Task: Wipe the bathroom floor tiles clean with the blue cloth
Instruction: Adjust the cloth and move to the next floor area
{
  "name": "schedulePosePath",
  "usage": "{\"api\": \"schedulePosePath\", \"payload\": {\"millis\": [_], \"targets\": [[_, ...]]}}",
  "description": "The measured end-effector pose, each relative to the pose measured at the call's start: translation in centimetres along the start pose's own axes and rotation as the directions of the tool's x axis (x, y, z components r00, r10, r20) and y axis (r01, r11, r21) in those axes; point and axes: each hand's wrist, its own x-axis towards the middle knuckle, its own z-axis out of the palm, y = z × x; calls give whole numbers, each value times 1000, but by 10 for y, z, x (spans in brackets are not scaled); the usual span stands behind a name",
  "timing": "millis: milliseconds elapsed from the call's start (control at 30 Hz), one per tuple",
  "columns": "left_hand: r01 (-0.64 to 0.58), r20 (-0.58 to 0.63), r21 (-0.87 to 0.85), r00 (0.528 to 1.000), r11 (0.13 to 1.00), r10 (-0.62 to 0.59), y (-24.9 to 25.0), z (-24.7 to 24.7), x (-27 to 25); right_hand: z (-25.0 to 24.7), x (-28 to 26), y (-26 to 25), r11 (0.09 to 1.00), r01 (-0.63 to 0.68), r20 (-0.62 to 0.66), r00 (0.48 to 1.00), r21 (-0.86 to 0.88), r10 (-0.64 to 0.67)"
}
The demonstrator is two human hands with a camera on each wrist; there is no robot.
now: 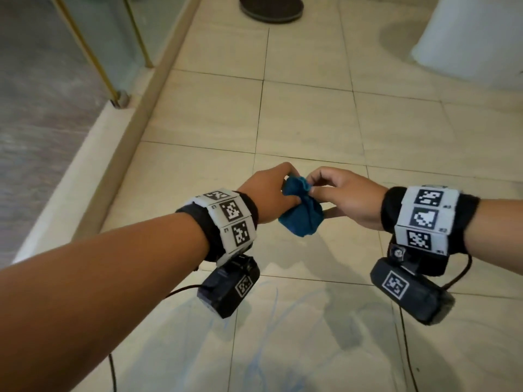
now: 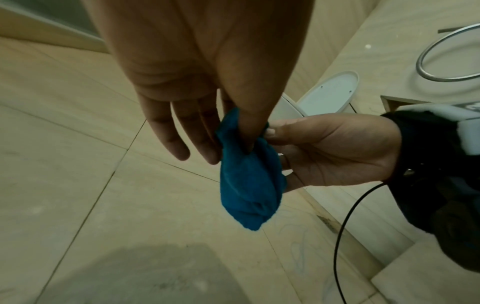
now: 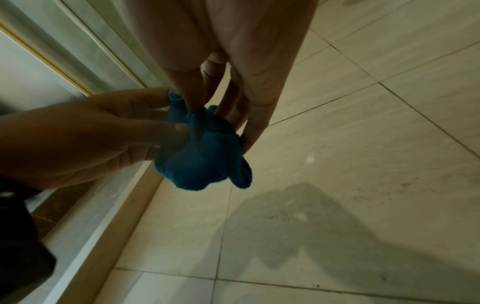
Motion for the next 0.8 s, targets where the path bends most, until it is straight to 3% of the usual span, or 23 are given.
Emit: {"api": "schedulePosePath", "payload": {"millis": [333,667,800], "targets": [[48,-61,38,997,998,-46,-20,14,2,-1,6,23,993,-81,-119,989,80,90],[12,-122,-114,992,993,-26,-23,20,-7,4,14,27,996,-86,-80,993,17,87],[-38,-130,-193,991,980,13,-18,21,-7,3,12,20,985,-80,35,997,152,76]]}}
